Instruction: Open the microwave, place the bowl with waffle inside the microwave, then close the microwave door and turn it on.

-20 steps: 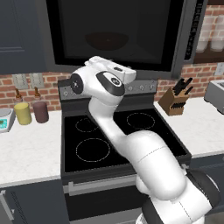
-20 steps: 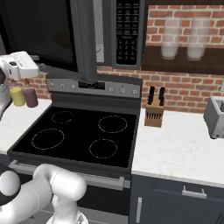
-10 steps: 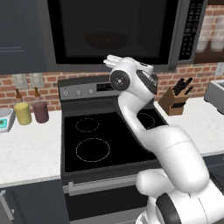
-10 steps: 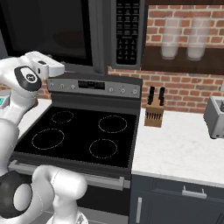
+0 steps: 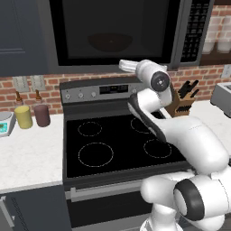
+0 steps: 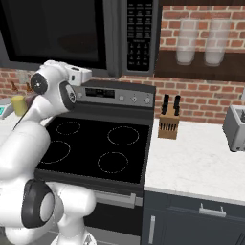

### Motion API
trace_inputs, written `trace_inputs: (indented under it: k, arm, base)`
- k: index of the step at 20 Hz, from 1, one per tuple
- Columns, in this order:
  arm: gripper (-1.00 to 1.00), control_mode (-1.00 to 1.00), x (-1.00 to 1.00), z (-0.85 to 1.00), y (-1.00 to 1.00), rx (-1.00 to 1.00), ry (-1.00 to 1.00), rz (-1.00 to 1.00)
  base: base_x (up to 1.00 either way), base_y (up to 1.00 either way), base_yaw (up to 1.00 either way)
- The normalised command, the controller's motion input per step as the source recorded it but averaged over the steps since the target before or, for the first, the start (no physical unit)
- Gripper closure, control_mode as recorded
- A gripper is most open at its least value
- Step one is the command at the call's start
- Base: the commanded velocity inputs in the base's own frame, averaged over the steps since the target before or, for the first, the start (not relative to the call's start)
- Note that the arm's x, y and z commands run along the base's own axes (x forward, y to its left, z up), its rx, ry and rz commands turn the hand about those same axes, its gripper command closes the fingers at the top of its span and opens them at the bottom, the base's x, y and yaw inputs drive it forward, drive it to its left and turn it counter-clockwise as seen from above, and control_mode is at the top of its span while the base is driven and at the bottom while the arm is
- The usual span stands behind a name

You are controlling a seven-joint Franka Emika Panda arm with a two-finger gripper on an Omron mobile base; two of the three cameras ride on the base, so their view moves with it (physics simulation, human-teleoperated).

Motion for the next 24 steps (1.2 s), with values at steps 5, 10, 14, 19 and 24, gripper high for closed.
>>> trace_inputs:
  k: [5,10,14,19,24]
  arm:
    - [-1.0,-1.0,0.36,0.02,0.0,0.0,0.07,0.21]
    - [-1.0,-1.0,0.21,0.15,0.0,0.0,0.09,0.13]
    - [-1.0,-1.0,0.0,0.38,0.0,0.0,0.12,0.01]
    - [-1.0,-1.0,-0.13,0.42,0.0,-0.01,0.09,0.0]
    - [-1.0,-1.0,-0.58,0.45,-0.14,-0.03,0.05,0.0]
  base:
    - [0.0,0.0,0.0]
    - [0.0,0.0,0.0]
    - [0.0,0.0,0.0]
    - [0.0,0.0,0.0]
    - [0.0,0.0,0.0]
